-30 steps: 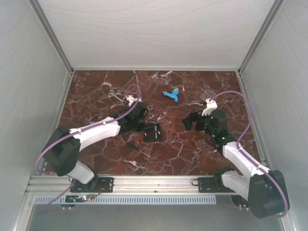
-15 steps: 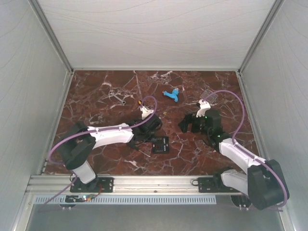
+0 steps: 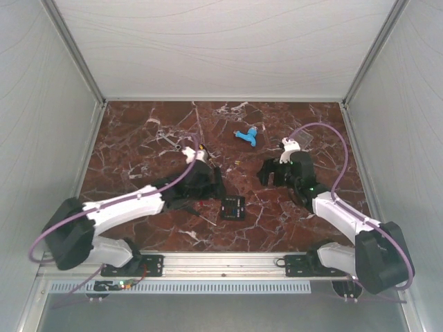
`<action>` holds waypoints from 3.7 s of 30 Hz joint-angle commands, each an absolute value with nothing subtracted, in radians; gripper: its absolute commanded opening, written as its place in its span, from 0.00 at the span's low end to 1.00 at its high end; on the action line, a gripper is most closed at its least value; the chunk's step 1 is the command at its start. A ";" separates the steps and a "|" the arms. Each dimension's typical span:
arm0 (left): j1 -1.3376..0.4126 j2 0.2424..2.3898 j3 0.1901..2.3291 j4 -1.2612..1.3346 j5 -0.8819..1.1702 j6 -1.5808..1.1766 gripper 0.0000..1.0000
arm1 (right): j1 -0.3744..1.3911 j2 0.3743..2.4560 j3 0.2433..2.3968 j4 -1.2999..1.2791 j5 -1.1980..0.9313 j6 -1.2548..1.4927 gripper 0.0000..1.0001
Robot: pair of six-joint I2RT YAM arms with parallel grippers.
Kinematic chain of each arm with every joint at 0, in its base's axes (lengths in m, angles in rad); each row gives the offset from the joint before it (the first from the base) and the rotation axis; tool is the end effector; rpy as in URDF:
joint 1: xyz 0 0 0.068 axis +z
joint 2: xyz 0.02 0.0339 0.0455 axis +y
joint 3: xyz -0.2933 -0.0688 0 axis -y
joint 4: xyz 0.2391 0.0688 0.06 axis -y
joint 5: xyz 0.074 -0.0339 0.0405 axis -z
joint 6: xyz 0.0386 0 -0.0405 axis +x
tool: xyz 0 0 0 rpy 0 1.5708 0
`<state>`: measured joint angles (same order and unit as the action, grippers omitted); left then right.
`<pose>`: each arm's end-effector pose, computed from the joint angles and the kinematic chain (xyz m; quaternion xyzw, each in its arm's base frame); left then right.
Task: Snap on the fuse box
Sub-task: Place the fuse box base at the center of the board, then pick up the fuse from the center of the board.
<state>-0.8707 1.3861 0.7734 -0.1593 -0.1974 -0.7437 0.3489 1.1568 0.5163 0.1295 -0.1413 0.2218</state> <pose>0.1839 -0.2065 0.2354 0.0199 0.9174 -0.2168 0.3332 0.2119 0.0829 0.2324 -0.0903 0.8567 0.2004 0.4666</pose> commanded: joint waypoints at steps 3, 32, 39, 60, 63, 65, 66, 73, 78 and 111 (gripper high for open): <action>-0.708 1.156 0.630 -0.082 -0.173 -0.663 0.99 | 0.328 1.190 0.587 0.047 0.064 0.236 0.82; -0.551 1.012 0.410 0.086 -0.230 -0.616 1.00 | -0.143 1.836 1.130 -0.145 -0.156 0.277 0.61; -0.551 1.022 0.416 0.080 -0.223 -0.615 1.00 | -0.141 1.846 1.104 -0.205 -0.187 0.283 0.55; -0.551 0.993 0.406 0.066 -0.234 -0.635 1.00 | 0.057 1.713 0.965 -0.242 -0.225 0.248 0.53; -0.551 0.990 0.405 0.066 -0.236 -0.637 1.00 | 0.084 1.696 0.974 -0.260 -0.232 0.229 0.53; -0.551 0.989 0.404 0.066 -0.234 -0.637 1.00 | 0.091 1.682 0.974 -0.257 -0.217 0.217 0.54; -0.551 0.989 0.403 0.067 -0.231 -0.637 1.00 | 0.091 1.678 0.978 -0.257 -0.202 0.211 0.54; -0.551 0.992 0.405 0.069 -0.222 -0.637 1.00 | 0.100 1.722 1.038 -0.260 -0.123 0.172 0.54; -0.550 0.990 0.406 0.068 -0.220 -0.637 1.00 | 0.112 1.783 1.088 -0.256 -0.130 0.133 0.54; -0.551 1.008 0.406 0.070 -0.210 -0.643 0.99 | 0.254 1.671 0.926 -0.335 -0.011 0.184 0.47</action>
<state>-0.5541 1.0069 0.3977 0.0292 -0.2096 -0.6361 0.2363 1.6932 0.9478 -0.2878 -0.0731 0.1699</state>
